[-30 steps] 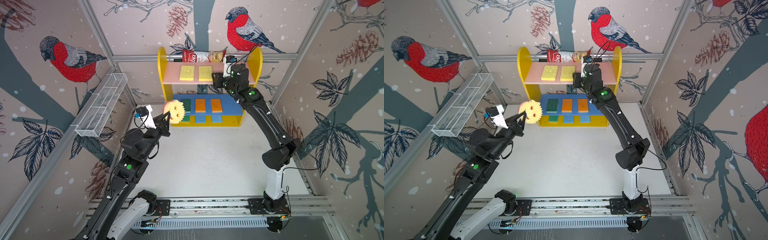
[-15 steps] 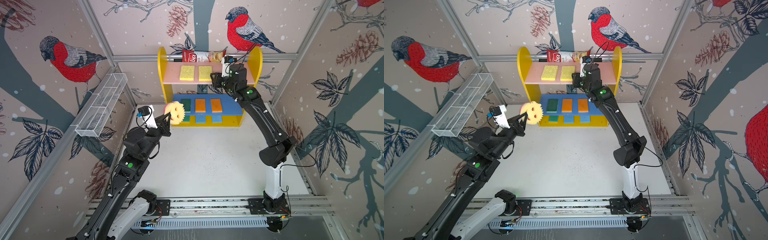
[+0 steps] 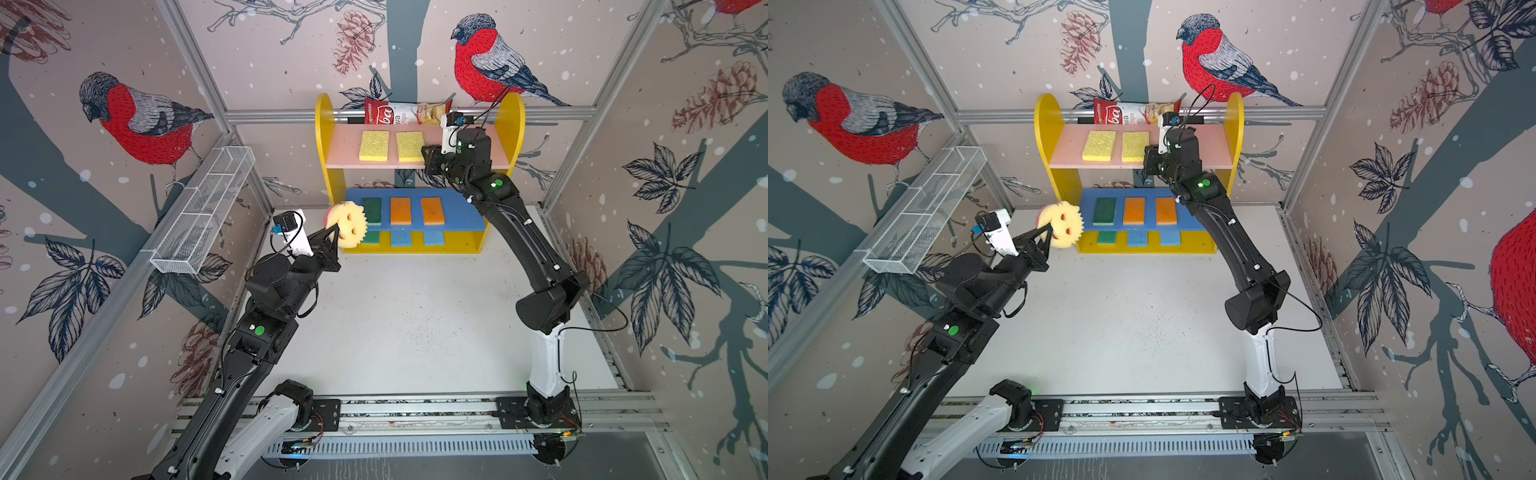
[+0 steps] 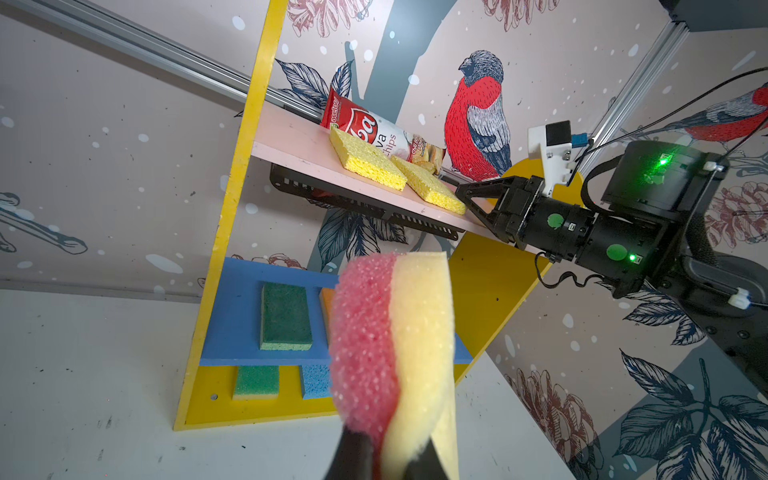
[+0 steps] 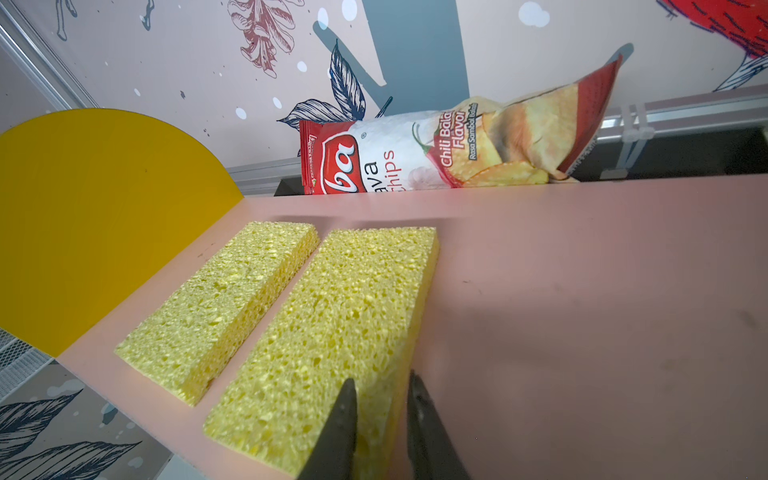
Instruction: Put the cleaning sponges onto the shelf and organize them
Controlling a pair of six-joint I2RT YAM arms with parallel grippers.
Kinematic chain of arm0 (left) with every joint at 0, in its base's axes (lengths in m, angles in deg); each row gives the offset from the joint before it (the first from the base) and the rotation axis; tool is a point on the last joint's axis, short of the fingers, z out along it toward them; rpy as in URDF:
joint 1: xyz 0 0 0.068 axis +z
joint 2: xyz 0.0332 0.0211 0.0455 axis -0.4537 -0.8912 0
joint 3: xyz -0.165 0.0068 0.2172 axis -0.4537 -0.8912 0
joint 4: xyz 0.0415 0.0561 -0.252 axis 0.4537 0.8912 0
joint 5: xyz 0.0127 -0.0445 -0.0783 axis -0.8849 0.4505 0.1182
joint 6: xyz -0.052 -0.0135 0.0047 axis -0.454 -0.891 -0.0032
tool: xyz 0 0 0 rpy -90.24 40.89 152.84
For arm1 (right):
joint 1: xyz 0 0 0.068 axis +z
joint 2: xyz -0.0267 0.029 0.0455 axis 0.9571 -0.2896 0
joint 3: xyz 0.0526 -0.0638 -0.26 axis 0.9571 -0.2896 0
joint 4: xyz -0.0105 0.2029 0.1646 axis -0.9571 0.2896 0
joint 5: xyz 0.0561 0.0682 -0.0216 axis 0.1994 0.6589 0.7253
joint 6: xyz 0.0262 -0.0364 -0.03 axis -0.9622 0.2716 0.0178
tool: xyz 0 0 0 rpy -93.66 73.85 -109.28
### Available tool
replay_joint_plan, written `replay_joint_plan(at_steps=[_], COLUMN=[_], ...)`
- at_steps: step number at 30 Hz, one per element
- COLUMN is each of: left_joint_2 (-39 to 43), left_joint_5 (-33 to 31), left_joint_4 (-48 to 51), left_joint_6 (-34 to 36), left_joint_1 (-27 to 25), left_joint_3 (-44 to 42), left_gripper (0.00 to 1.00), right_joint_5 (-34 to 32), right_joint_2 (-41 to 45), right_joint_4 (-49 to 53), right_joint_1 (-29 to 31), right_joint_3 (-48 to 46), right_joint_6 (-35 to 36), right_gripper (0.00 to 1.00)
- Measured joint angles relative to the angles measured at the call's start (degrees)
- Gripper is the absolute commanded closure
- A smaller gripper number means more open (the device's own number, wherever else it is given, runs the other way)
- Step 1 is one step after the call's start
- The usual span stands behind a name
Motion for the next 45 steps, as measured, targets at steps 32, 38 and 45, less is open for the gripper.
replay_joint_plan(at_steps=[32,38,45], left_joint_2=[0.1,0.1,0.0], left_joint_5=[-1.0,-1.0,-1.0], left_joint_4=[1.9,2.2,2.3], left_joint_6=[0.0,0.2,0.2], left_joint_1=[0.3,0.4,0.4], left_joint_3=[0.3,0.1,-0.3], left_gripper=[1.0,1.0,1.0], right_joint_5=[-1.7,-3.5,-5.1], right_joint_2=[3.7,6.0,6.1], right_joint_4=[-0.6,-1.6,-2.1], right_joint_1=[0.0,0.0,0.4], right_joint_3=[-5.2,-7.8,-8.0], right_joint_6=[-6.4,-7.9,-9.4], right_gripper=[0.99,1.0,1.0])
